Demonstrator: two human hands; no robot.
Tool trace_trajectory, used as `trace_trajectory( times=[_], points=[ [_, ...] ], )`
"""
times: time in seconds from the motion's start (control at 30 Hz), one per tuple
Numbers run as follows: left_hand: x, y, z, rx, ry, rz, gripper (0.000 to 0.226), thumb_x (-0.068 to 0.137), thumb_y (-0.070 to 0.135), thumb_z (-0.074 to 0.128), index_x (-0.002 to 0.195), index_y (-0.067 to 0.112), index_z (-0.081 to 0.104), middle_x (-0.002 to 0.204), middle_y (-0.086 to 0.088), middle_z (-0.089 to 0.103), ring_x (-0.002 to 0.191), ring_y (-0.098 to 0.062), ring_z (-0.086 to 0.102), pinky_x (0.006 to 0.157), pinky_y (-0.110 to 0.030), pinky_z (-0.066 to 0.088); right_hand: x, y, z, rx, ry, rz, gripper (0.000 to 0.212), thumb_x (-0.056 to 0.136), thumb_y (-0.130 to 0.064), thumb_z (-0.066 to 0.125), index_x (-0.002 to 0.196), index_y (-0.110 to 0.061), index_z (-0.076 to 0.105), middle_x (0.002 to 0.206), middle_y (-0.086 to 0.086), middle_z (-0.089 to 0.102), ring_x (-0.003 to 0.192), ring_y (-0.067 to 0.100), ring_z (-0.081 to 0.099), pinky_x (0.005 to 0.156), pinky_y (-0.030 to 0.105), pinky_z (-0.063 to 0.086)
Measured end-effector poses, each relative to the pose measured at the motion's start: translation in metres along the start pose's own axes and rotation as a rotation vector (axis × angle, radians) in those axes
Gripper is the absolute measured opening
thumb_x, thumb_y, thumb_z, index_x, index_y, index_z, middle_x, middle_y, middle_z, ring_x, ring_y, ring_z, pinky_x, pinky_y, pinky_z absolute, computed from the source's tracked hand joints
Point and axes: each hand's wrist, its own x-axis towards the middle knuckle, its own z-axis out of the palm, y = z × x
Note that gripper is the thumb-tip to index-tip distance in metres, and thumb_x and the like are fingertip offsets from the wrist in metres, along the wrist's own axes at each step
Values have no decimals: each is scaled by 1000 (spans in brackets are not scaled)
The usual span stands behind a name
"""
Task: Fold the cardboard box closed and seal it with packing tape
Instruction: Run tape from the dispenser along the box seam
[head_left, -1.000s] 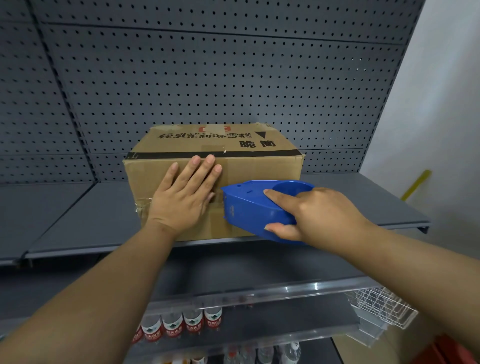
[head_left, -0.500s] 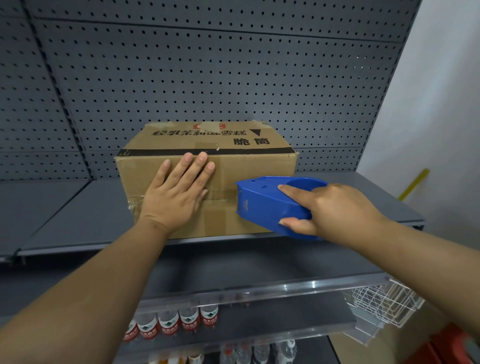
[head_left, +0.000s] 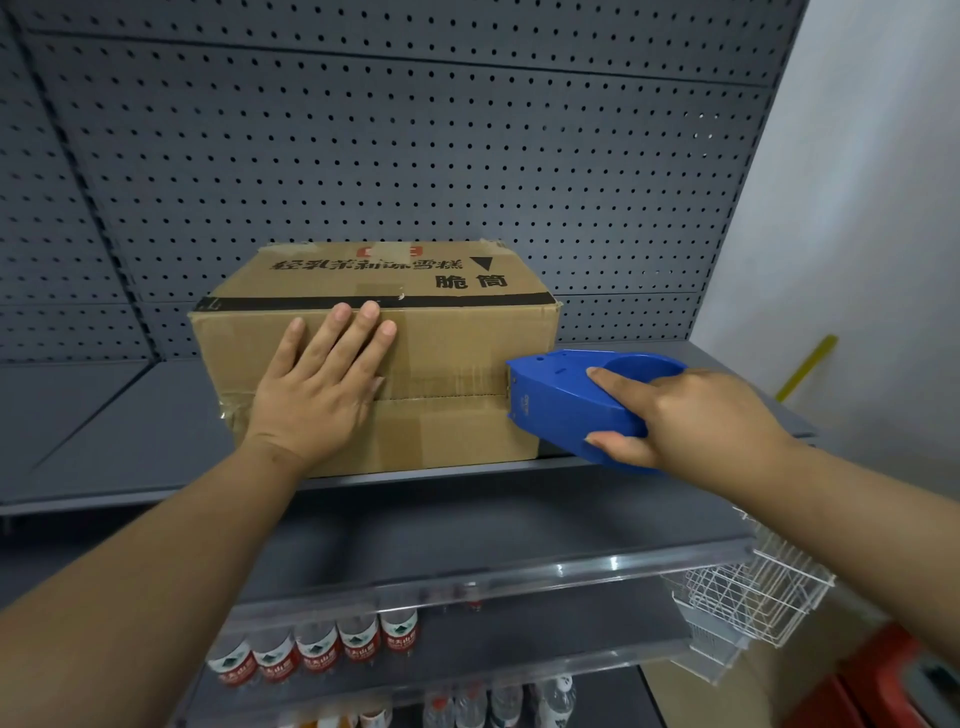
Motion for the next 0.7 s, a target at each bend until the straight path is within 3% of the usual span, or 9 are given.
trace_trajectory(
  times=[0.1,0.2,0.33,0.47,0.57,0.63,0.7],
  points=[
    [3,9,-8,-27,-4,-49,60,94,25,41,149,14,18,159,0,-2,146,-16,1,117,-38,0,1,-5,0,-1,-31,27,59,57,-55,73,98,-13,74,37,3,51,27,23,46,42,18,22],
    [11,27,-14,-92,-35,-51,72,84,18,40,149,14,12,158,2,-9,145,-13,-4,117,-38,-5,1,-9,-1,-8,-50,61,60,64,-57,65,103,-13,72,41,5,54,30,25,49,41,19,24],
    [35,66,-12,-100,10,-6,55,96,31,36,148,18,22,158,1,-6,145,-14,-3,116,-38,0,-1,-9,-1,-19,-30,75,60,65,-58,61,104,-15,72,42,5,55,31,26,49,42,19,21],
    [61,87,-3,-97,-72,-11,52,100,39,14,148,21,11,155,-1,6,143,-14,-18,115,-39,-7,1,-5,4,3,17,39,58,55,-56,72,95,-14,75,35,3,50,25,24,44,40,18,21],
    [60,88,5,-49,-70,11,55,99,42,13,149,22,1,158,-1,-11,143,-17,-18,115,-41,-11,-1,1,9,15,50,16,59,54,-55,77,96,-14,74,36,2,49,26,23,45,39,18,22],
    [58,87,9,-37,-42,31,56,99,41,19,149,21,4,156,-1,-17,144,-19,-16,115,-42,-10,-2,5,13,19,74,-5,55,63,-58,69,97,-15,74,36,1,49,27,23,45,38,19,23],
    [58,86,11,-32,-10,36,57,98,41,25,149,21,9,157,-1,-15,144,-20,-13,115,-42,-7,-2,9,17,38,85,-17,59,70,-60,46,99,-17,74,36,0,49,28,23,46,35,18,28]
  ],
)
